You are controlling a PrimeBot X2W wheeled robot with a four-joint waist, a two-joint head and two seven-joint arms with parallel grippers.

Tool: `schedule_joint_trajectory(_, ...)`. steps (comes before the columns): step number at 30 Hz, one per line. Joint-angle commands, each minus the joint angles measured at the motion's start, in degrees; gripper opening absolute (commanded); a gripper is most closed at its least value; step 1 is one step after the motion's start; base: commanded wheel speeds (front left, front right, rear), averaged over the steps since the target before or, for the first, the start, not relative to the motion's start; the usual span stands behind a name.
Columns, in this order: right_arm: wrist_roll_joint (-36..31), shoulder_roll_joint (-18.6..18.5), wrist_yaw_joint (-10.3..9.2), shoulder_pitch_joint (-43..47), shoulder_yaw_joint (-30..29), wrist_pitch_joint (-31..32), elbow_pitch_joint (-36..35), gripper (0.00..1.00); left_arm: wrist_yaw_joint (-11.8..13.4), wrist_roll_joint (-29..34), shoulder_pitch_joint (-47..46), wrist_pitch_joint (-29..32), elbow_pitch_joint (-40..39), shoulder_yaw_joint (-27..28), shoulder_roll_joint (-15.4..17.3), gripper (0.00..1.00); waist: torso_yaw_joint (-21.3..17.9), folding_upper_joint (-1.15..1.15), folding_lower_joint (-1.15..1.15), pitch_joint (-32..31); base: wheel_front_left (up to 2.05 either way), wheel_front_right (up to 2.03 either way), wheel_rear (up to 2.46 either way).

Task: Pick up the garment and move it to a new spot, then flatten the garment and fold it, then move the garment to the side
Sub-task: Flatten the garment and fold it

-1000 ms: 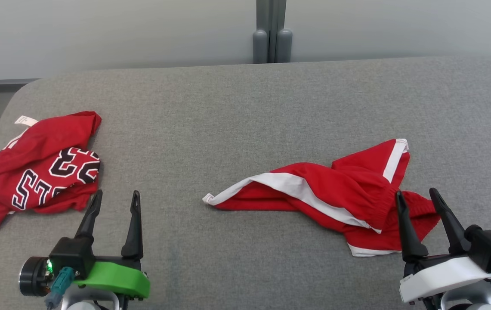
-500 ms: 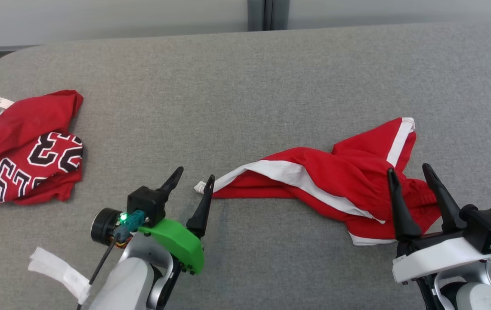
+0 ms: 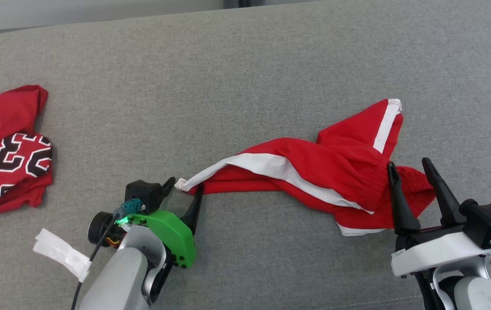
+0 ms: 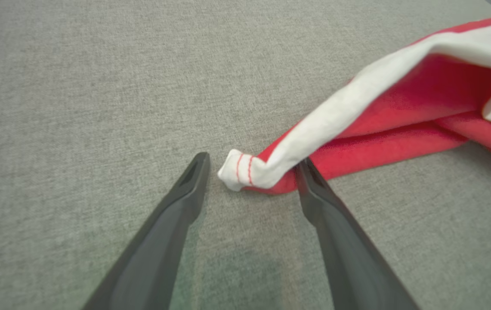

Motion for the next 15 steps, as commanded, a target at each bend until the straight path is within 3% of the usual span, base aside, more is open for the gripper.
schedule_joint_trajectory(1, 0.20, -0.12, -0.06, -0.35, -0.06, -0.32, 0.15, 1.00, -0.36, -0.25, -1.42, -0.71, 0.71, 0.00, 0.16, 0.49, -0.33, 0.00, 0.00, 0.24, 0.00, 0.00, 0.00)
schedule_joint_trajectory(2, 0.12, -0.12, -0.06, -0.20, -0.13, -0.41, 0.20, 1.00, -0.44, -0.23, -1.78, -1.28, 0.95, -0.08, 0.26, 0.17, -0.42, 0.00, 0.00, 0.27, 0.00, 0.00, 0.00)
schedule_joint_trajectory(3, -0.11, -0.12, -0.06, 0.18, -0.24, -0.46, 0.29, 1.00, -0.60, -0.28, -2.05, -1.71, 1.37, -0.19, 0.39, 0.00, -0.48, 0.00, 0.00, 0.25, 0.00, 0.00, 0.00)
schedule_joint_trajectory(15, 0.28, -1.87, -0.06, 6.01, 7.19, 2.31, 2.07, 1.00, 0.31, -0.41, 0.47, -4.85, 0.63, -0.47, 1.65, 0.00, -0.57, 0.00, 0.00, -1.14, 0.00, 0.00, 0.00)
